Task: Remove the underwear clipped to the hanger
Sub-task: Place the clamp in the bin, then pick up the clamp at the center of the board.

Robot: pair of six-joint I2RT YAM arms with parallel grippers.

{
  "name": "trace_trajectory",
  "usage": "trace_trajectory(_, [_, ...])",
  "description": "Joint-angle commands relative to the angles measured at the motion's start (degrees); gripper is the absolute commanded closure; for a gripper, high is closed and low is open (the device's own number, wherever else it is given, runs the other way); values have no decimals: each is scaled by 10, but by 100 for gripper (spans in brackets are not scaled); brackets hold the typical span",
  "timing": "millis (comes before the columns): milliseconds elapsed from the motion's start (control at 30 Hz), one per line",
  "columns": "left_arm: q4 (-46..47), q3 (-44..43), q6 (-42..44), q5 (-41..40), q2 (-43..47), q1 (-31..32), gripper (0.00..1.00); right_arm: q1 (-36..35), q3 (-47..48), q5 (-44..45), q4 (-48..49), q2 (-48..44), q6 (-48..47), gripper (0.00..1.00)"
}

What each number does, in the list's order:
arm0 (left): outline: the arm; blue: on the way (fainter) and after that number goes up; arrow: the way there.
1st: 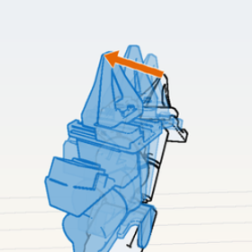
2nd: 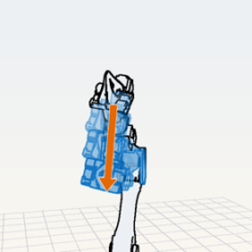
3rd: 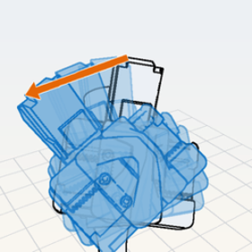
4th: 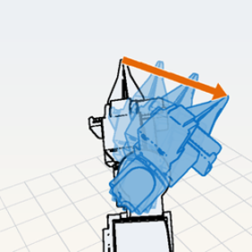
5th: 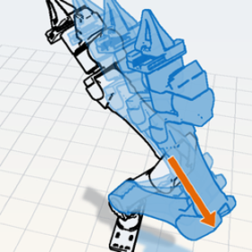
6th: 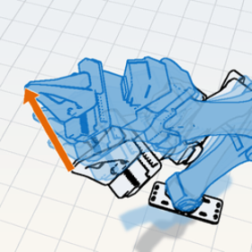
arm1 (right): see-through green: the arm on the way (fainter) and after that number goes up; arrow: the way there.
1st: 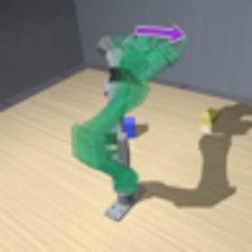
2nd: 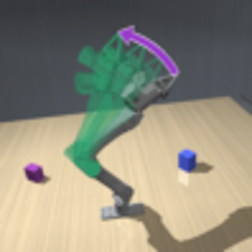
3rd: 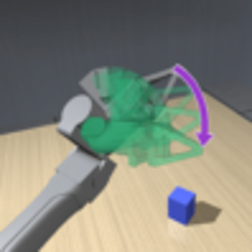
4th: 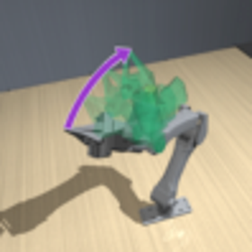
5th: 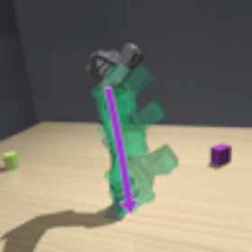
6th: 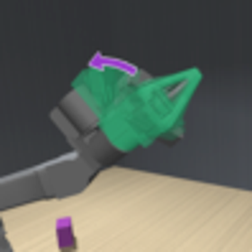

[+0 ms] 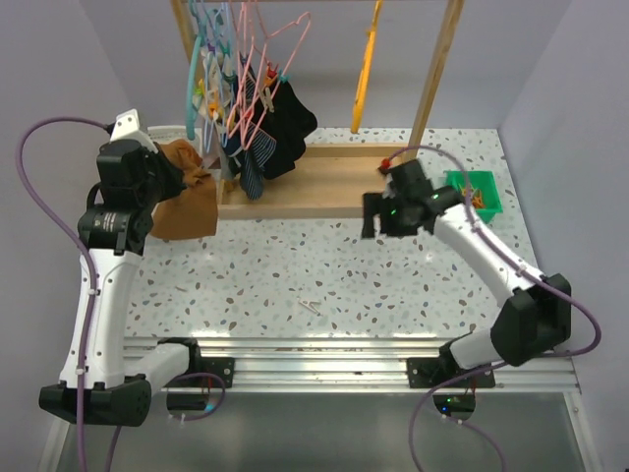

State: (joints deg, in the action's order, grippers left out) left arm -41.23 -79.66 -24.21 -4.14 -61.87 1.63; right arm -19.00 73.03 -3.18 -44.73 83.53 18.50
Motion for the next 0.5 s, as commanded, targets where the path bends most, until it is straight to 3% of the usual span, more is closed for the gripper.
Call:
trace_trajectory(0, [28,7,-15,19,18,-5,100,-179,-68,-54,-12,-53,-4,21])
trace_trajectory(200, [32,14,-22,34,25,-4,100,-385,-33,43,-20,17,-9,21])
trace_trajectory(467, [31,27,-25,34,40,-4,100,-459,36,80,26,159,-50,20])
